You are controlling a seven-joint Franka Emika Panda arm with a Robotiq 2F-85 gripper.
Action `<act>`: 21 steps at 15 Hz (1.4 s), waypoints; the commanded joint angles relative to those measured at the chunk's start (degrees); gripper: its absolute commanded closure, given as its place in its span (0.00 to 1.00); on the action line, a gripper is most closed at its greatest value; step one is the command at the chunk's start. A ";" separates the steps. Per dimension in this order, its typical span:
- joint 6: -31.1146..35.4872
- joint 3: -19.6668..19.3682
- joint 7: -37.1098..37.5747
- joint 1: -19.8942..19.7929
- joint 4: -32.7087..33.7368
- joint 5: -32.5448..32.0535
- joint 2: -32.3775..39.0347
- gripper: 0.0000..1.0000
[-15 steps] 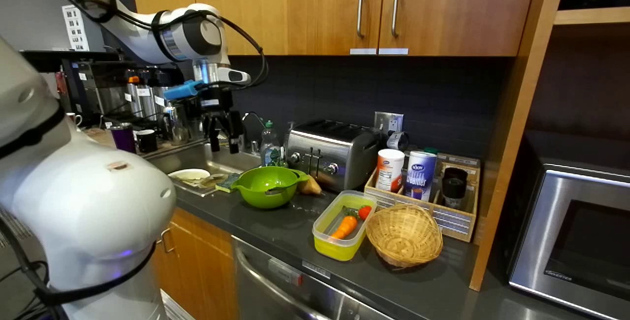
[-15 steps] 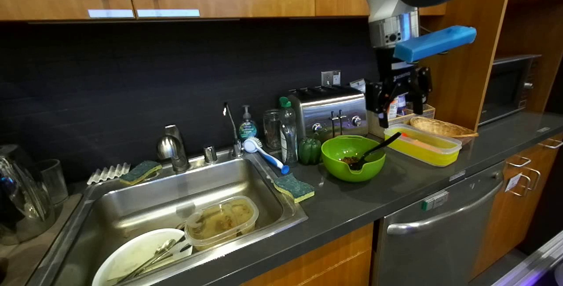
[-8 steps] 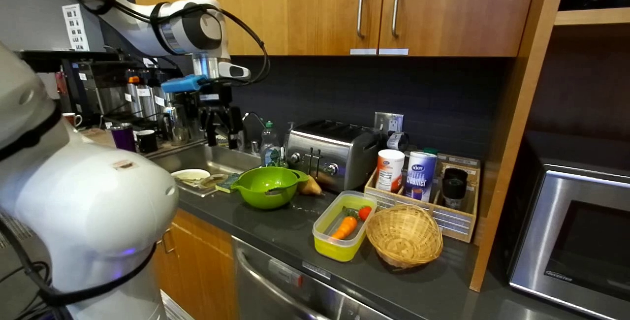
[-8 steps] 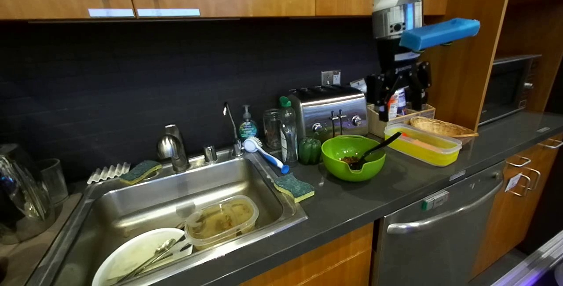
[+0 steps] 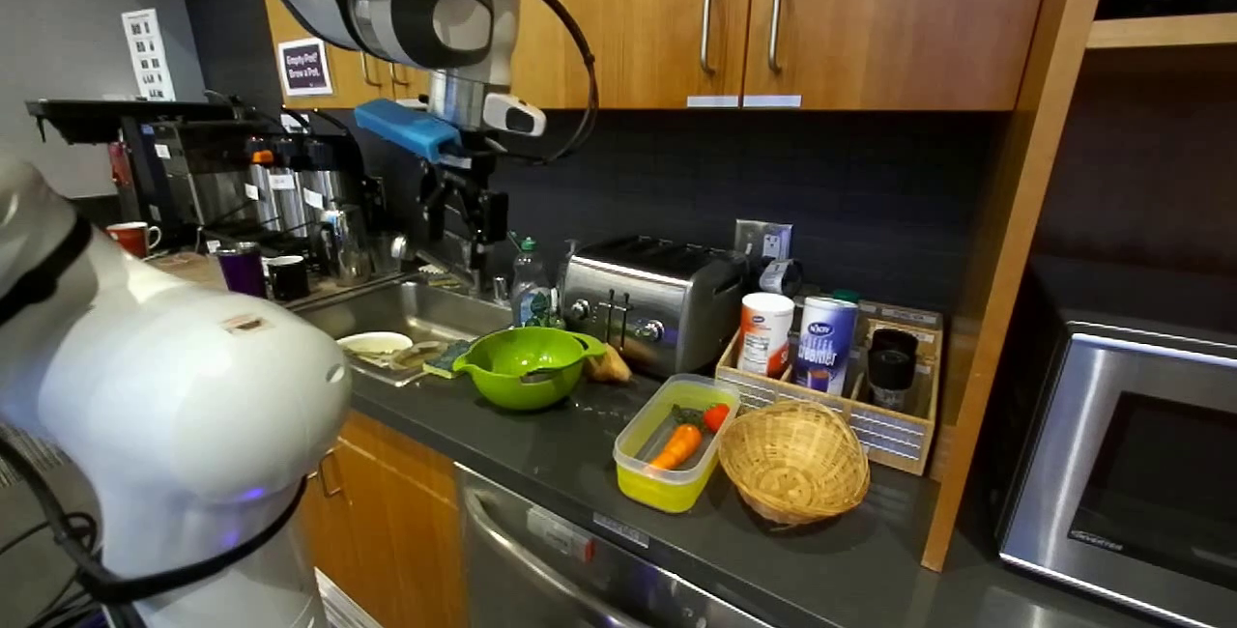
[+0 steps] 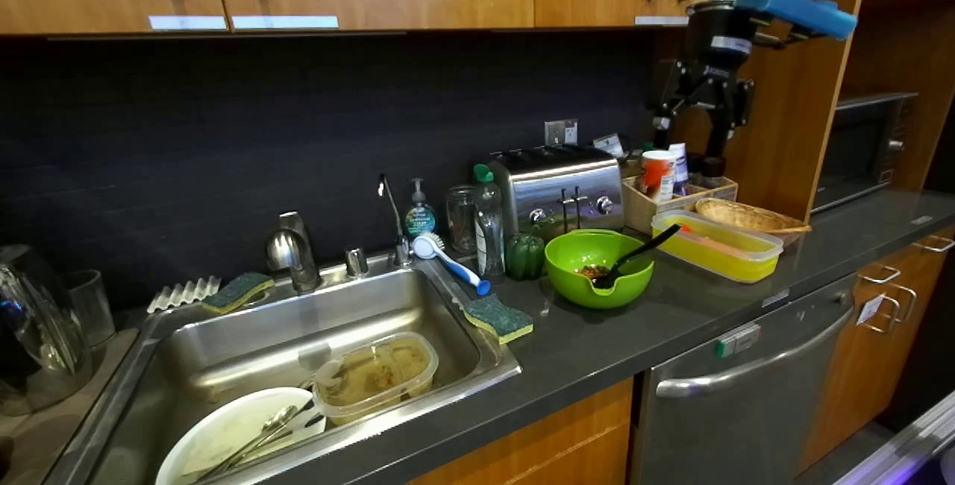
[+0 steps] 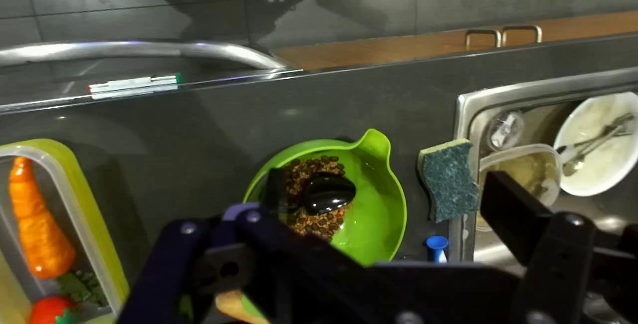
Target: Use the spoon to scoop up contents from the green bowl and put them inside the sink
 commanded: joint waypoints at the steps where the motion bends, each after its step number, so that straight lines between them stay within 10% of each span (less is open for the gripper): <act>1: 1.19 -7.04 -8.31 -1.17 -3.87 8.06 -1.81 0.00; 11: 9.67 -19.91 -32.93 -5.57 -9.85 23.45 3.95 0.00; 21: 11.45 -21.45 -40.27 -10.52 -7.19 32.42 14.75 0.00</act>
